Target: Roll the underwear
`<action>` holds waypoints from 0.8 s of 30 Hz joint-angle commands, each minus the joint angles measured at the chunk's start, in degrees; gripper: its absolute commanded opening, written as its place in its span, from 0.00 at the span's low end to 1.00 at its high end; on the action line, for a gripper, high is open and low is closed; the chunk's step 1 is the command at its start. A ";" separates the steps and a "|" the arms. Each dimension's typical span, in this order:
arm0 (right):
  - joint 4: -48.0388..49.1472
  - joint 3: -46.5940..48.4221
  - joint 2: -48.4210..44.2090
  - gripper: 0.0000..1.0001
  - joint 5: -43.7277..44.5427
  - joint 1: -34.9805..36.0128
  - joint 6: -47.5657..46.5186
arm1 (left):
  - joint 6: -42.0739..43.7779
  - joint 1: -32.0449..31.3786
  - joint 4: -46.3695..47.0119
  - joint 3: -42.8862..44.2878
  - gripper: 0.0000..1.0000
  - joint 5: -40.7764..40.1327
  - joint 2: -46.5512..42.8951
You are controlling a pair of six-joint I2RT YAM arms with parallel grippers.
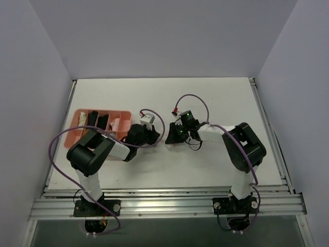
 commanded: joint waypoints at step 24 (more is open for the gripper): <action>-5.98 -3.54 5.17 0.00 0.85 -0.46 -1.50 | -6.49 -0.41 27.75 -1.61 0.10 13.57 14.53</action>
